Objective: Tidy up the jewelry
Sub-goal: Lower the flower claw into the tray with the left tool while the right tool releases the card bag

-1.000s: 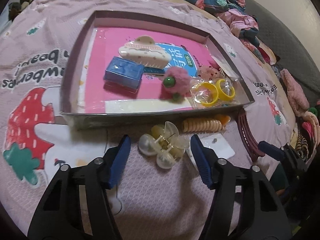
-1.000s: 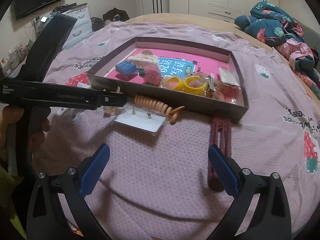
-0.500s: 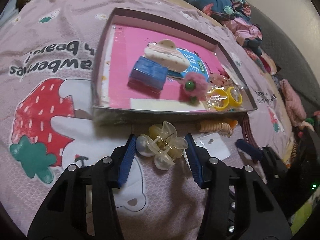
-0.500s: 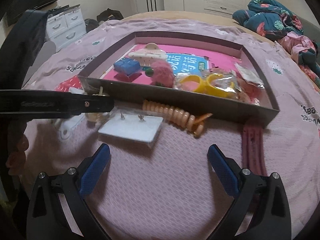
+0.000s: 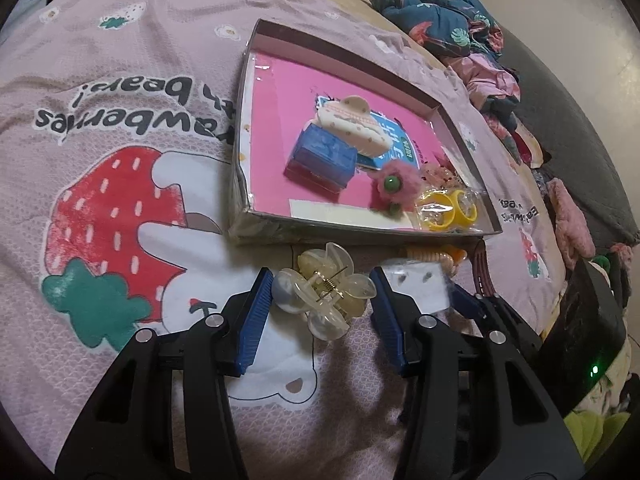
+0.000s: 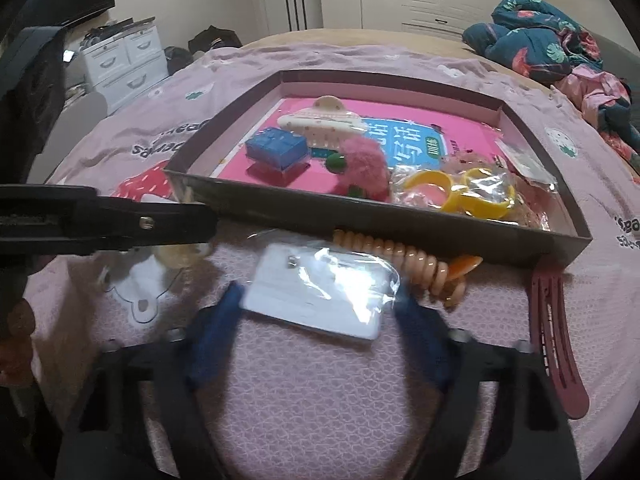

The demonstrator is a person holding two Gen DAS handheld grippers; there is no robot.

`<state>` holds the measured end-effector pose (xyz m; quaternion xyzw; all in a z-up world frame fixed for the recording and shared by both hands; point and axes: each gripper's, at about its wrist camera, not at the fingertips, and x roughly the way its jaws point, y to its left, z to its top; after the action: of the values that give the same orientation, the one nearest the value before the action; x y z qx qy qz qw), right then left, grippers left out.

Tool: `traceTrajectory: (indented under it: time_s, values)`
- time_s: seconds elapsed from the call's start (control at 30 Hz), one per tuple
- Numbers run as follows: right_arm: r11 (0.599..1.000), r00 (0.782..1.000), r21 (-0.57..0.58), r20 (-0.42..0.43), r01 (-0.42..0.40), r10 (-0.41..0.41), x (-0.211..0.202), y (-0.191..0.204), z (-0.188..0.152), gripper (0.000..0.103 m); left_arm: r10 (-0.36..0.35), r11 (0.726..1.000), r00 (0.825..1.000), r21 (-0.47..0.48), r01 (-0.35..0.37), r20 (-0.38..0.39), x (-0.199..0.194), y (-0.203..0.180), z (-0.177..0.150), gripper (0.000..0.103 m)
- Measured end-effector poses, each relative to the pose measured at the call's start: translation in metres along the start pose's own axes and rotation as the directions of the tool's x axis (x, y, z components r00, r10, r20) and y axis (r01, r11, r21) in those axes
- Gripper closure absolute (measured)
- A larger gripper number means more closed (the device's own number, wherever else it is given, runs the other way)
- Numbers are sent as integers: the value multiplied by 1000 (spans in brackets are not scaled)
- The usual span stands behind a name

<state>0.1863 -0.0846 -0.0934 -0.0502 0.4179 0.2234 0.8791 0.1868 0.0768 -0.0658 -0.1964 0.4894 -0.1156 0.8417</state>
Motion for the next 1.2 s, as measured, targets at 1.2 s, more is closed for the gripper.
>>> traceTrajectory:
  time_s: [1.2]
  values:
    - [997, 967, 15, 242, 82, -83, -150, -131, 89, 38, 83, 978, 966, 167, -126, 245, -56, -90, 67, 62]
